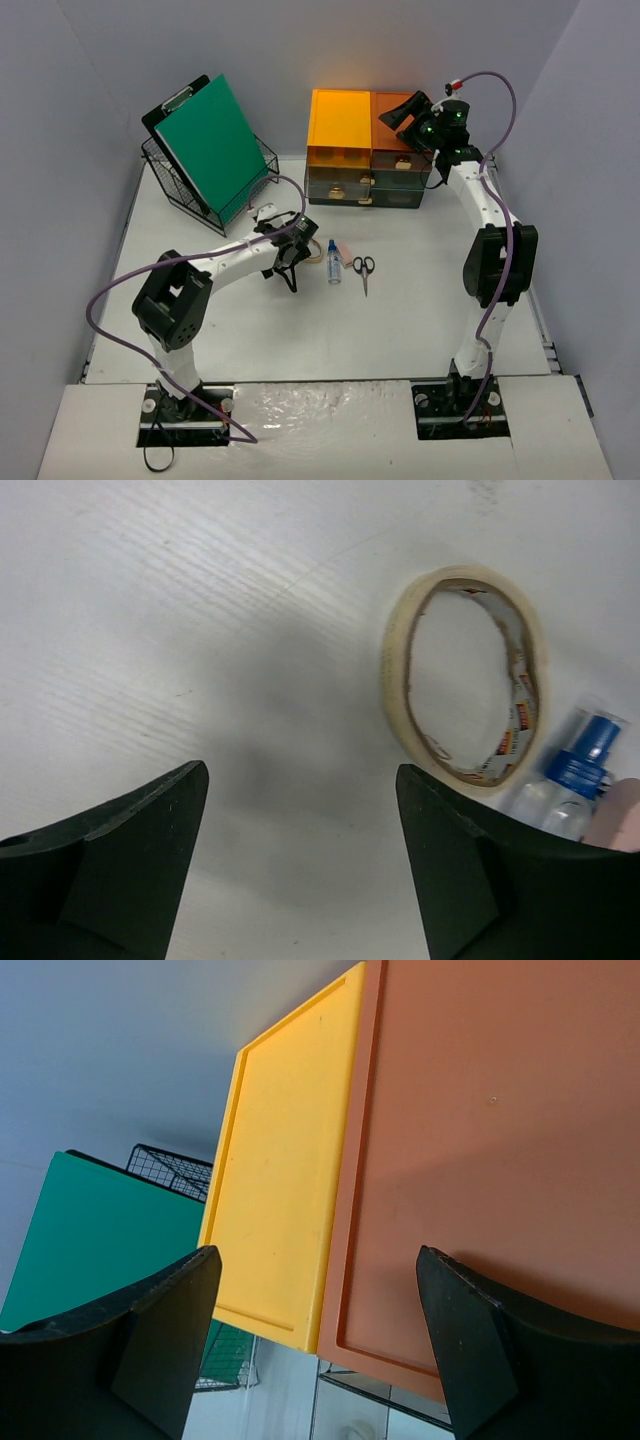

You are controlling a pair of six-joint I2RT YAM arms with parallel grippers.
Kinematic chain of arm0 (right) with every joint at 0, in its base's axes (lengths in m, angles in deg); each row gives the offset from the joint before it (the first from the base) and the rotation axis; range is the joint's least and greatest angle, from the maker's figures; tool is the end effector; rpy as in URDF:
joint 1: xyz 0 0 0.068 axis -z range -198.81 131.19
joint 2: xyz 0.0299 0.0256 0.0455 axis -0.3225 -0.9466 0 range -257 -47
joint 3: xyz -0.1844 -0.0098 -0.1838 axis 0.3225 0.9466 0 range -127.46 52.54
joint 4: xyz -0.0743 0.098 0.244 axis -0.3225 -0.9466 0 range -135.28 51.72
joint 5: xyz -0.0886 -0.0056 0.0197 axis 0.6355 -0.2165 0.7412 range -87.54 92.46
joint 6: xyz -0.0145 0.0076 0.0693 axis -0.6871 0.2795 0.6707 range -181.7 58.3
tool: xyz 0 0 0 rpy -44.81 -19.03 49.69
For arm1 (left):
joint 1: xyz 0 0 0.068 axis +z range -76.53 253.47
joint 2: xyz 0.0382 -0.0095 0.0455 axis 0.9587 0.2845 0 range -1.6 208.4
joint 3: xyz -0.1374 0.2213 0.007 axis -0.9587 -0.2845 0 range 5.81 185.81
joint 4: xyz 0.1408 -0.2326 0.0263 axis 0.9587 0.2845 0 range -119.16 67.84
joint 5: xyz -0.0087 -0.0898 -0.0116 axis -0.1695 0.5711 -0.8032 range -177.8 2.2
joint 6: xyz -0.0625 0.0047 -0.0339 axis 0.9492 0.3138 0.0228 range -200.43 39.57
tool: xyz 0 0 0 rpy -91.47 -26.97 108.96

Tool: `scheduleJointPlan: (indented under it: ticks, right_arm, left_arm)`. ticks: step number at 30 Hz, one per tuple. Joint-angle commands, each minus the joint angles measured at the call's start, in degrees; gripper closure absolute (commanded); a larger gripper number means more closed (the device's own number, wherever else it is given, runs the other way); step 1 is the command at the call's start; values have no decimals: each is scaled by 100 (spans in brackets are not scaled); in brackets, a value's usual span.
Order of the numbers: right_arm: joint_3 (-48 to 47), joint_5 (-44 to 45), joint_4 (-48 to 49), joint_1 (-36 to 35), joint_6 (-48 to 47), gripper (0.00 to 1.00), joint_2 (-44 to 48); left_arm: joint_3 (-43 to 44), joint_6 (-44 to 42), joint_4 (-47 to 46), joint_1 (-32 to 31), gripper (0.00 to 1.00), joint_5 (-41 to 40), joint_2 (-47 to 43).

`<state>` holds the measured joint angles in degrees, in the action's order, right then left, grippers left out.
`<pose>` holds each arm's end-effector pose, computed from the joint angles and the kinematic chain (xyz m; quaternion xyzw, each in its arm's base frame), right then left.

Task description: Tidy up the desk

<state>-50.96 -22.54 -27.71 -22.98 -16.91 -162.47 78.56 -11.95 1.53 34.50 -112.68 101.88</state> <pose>0.5164 0.0625 0.3427 0.1007 0.7077 0.4235 0.5565 0.3199 -0.2269 0.1662 -0.2925 0.9015 -0.0709 0.3109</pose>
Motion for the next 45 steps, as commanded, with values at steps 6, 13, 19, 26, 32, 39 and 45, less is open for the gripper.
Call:
scheduleJointPlan:
  ticks: [6,13,19,26,32,39,45]
  right_arm:
    - [84,-135,-497,10,30,24,106]
    - [-3,-172,-512,53,41,24,54]
    - [76,-172,-503,77,19,24,60]
    - [129,-172,-495,87,9,24,64]
    - [137,-189,-486,100,13,24,78]
    - [164,-189,-494,101,4,24,130]
    - [182,-180,-486,118,13,24,148]
  left_arm:
    - [801,-75,-486,-49,27,280,541]
    - [1538,-176,-59,-49,27,328,1194]
    - [1646,-116,222,-55,34,229,1227]
    - [1637,82,775,-49,51,102,1149]
    - [1549,201,1028,-49,64,80,1095]
    - [1431,262,1219,-59,81,80,1005]
    - [1161,227,1300,-85,100,-9,763]
